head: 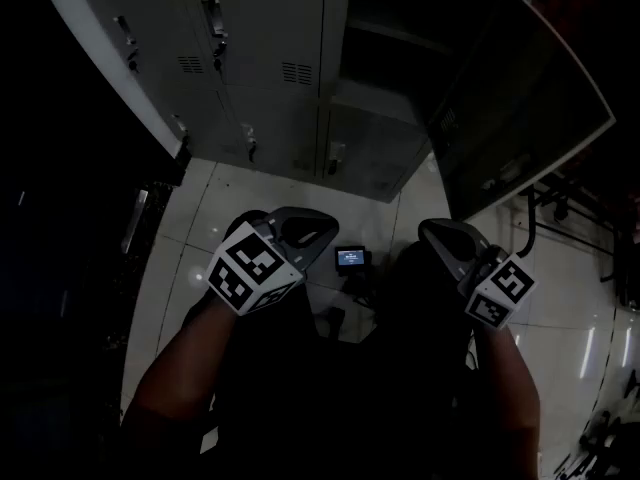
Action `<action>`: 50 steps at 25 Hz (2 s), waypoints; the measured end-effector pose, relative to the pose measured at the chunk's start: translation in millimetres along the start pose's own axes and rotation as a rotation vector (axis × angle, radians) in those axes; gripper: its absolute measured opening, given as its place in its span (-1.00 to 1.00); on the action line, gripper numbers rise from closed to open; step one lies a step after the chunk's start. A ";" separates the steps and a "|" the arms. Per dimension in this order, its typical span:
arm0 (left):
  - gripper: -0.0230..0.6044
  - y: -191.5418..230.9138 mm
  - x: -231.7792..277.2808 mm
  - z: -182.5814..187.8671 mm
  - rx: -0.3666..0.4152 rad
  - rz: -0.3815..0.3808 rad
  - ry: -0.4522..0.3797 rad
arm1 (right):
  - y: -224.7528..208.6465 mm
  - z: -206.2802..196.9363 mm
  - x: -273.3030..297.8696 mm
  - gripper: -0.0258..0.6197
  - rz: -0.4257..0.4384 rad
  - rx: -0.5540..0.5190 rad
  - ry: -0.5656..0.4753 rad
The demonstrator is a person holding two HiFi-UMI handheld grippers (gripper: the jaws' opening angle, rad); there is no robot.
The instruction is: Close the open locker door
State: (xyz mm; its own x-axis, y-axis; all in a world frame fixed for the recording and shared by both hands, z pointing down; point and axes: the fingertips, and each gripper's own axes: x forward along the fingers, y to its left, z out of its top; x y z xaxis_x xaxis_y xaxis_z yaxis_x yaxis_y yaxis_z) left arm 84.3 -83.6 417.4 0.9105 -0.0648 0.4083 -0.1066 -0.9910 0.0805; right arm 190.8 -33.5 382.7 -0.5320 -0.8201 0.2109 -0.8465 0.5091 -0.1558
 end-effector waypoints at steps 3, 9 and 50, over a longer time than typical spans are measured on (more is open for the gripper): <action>-0.89 0.0 -0.3 -1.8 -0.002 0.001 0.002 | 0.6 -1.2 1.2 -0.92 0.001 -0.001 0.002; -0.89 -0.3 -0.3 -0.4 0.000 0.001 0.003 | 0.8 -0.9 1.3 -0.92 0.001 -0.002 0.007; -0.89 -2.9 4.0 -3.0 -0.011 -0.008 -0.004 | -94.9 74.9 -102.6 -0.59 -0.169 -0.150 -0.146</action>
State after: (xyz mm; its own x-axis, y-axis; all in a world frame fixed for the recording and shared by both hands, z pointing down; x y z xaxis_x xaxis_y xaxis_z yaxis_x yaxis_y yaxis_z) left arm 87.1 -80.6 421.5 0.9128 -0.0577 0.4042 -0.1040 -0.9902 0.0936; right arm 327.3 -17.2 303.6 -0.3833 -0.9203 0.0783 -0.9225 0.3857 0.0169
